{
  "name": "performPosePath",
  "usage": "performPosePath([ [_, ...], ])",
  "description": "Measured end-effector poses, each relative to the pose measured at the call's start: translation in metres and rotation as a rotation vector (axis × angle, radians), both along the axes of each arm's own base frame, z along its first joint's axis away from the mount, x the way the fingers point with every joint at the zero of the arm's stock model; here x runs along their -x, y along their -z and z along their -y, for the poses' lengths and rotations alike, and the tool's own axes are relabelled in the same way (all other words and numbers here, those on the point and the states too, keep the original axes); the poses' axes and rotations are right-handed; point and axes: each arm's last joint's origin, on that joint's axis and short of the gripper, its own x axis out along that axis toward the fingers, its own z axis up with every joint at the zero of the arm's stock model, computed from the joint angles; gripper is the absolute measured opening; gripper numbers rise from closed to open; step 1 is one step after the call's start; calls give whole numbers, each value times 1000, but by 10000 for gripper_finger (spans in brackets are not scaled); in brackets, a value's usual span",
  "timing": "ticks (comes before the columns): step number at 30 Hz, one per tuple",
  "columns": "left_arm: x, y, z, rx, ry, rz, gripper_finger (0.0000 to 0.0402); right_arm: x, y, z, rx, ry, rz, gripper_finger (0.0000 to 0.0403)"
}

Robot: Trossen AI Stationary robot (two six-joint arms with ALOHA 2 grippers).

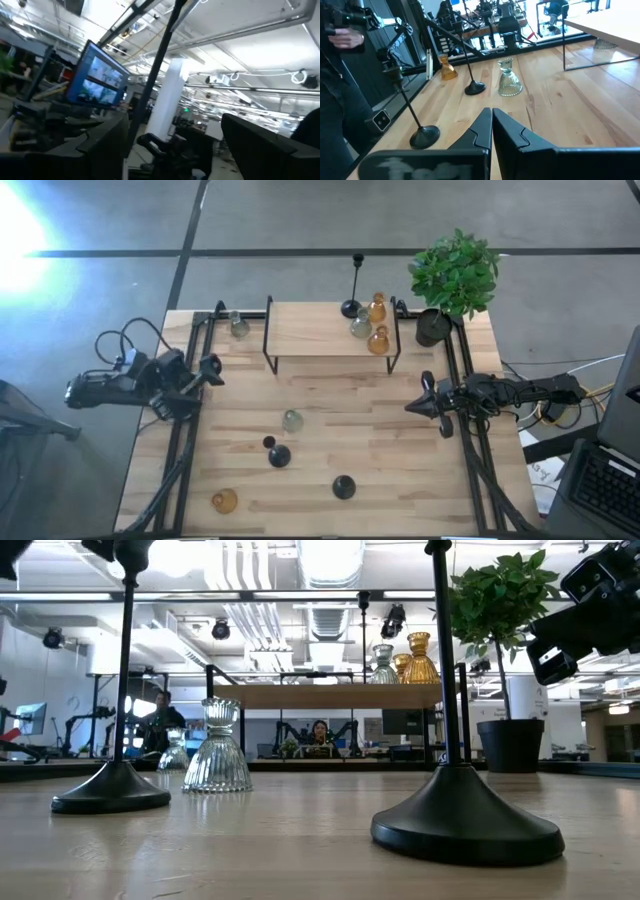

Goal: Pick & Place candle stick holders
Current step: Put the top green candle holder on the shelf

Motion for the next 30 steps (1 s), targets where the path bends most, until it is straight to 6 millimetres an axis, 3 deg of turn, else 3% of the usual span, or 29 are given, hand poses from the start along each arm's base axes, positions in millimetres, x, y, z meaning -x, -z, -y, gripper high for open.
performPosePath([
  [7,0,-14,-5,-83,-253,63,323,0,0,0,0,0,0,8],
  [15,-5,-7,-15,-151,-589,-247,323,0,0,0,0,0,0,8],
  [21,1,-8,-16,-338,-619,-433,323,0,0,0,0,0,0,8],
  [30,-11,-3,-18,-375,-693,-626,323,0,0,0,0,0,0,8],
])
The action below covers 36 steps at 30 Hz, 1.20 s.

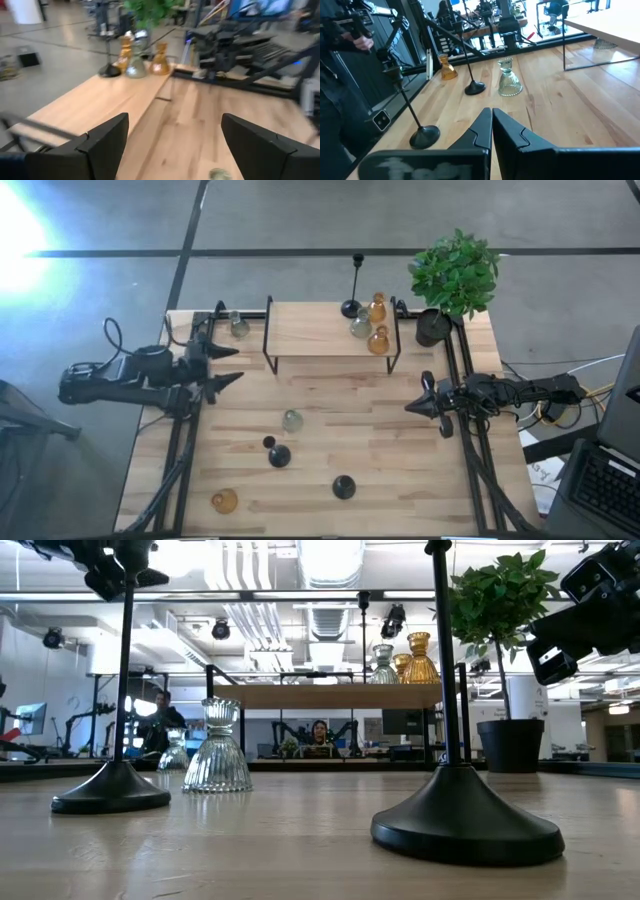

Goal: Pick & Place candle stick holders
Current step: Put the top green candle holder on the shelf

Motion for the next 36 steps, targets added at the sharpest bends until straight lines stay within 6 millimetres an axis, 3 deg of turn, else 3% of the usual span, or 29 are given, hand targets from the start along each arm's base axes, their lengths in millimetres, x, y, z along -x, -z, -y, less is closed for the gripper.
performPosePath([
  [10,-6,4,-7,159,-313,33,323,0,0,0,0,0,0,8],
  [23,3,6,-19,-34,-744,-7,323,0,0,0,0,0,0,8],
  [36,15,22,-37,94,-901,-111,292,0,0,0,0,0,0,8],
])
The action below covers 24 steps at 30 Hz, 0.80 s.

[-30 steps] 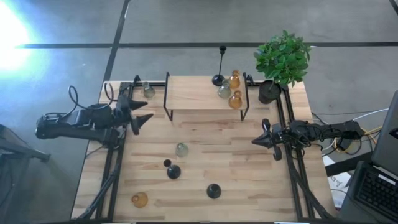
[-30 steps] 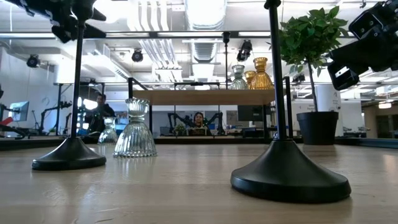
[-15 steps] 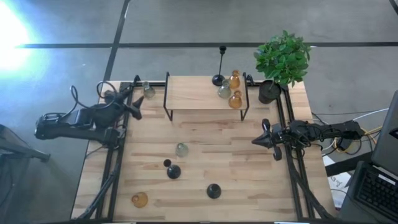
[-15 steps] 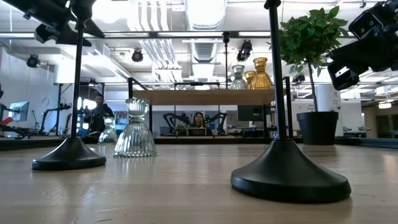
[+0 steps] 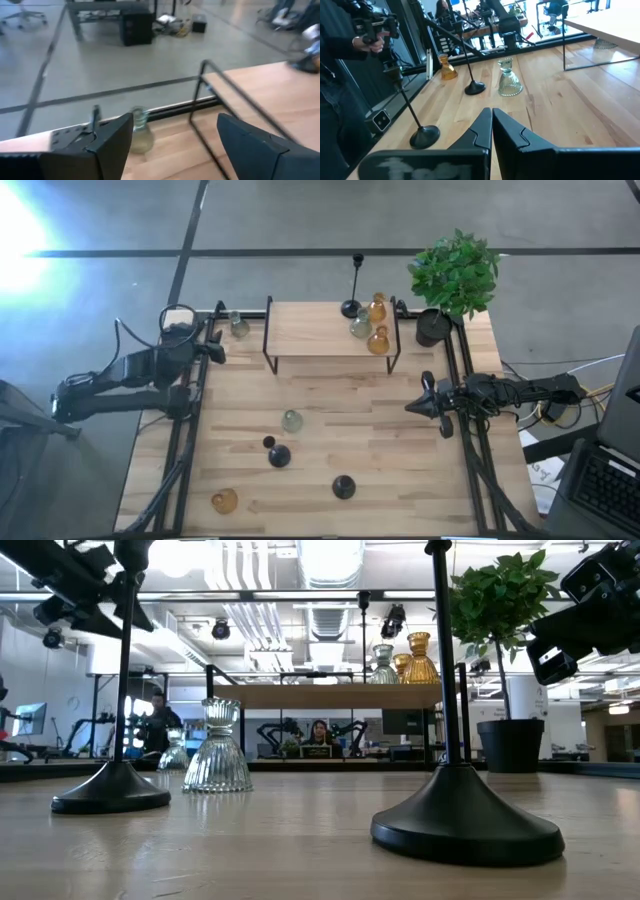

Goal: Pick & Place candle stick holders
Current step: Put the top green candle holder on the shelf

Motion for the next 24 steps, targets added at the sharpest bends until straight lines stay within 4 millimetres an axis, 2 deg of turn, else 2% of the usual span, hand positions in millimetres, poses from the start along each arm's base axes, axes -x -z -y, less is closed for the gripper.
performPosePath([
  [9,-1,8,-18,64,-93,-88,289,0,0,0,0,0,0,8],
  [15,-12,31,-35,167,-88,-99,289,0,0,0,0,0,0,8],
  [22,-17,57,-51,195,-119,-145,289,0,0,0,0,0,0,8],
  [24,-18,58,-56,187,-134,-134,288,0,0,0,0,0,0,8],
])
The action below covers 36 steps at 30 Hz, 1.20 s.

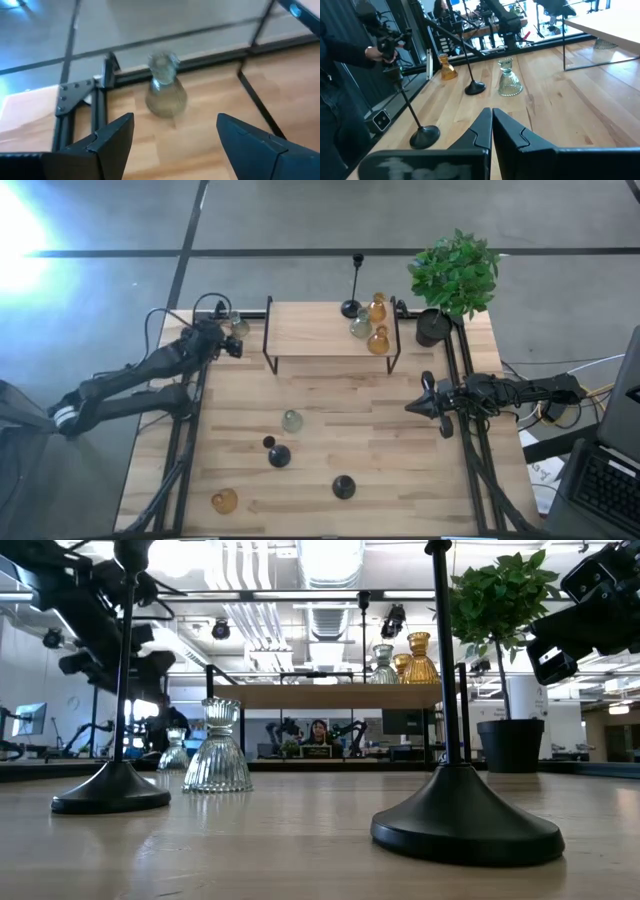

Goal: Pick & Place candle stick holders
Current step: Put the top green candle holder on the shelf

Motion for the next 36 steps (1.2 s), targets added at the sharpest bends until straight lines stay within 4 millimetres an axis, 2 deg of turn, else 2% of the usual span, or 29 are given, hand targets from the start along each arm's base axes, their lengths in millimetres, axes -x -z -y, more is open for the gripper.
performPosePath([
  [12,-2,11,-30,-51,-88,-17,288,0,0,0,0,1,0,8],
  [22,-6,39,-39,5,-118,-50,289,0,0,0,0,1,-1,8],
  [30,-12,55,-45,-12,-185,76,287,0,0,0,0,0,-1,8],
  [36,-20,55,-53,-15,-210,116,287,0,0,0,0,0,-1,8],
])
